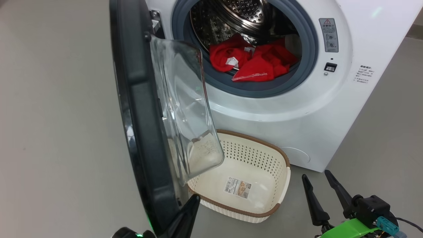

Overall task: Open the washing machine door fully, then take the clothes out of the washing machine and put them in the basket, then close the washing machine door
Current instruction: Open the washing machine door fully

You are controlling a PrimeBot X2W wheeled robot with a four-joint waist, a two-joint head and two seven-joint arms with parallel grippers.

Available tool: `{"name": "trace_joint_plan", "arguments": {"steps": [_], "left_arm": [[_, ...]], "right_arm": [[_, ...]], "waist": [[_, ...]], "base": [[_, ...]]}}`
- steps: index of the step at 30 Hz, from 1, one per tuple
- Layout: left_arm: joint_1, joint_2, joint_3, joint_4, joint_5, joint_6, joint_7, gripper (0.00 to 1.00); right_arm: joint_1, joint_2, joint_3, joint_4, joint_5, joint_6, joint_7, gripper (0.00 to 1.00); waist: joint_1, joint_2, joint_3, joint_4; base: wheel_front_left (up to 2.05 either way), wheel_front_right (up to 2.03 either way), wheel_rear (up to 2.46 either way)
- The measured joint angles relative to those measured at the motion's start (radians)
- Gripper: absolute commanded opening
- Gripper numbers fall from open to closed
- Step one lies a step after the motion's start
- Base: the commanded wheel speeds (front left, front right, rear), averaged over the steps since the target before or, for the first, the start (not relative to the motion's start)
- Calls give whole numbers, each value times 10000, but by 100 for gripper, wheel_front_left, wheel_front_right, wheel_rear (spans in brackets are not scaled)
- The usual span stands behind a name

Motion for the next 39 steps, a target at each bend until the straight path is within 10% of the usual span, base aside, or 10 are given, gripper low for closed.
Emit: {"name": "trace_joint_plan", "arguments": {"steps": [39], "left_arm": [[-217,-499,5513,1547,-686,548,15,0]], "right_arm": [[-2,6,79,-6,27,0,0,100]], "waist": [[0,0,43,165]], "base": [[0,0,0]]}}
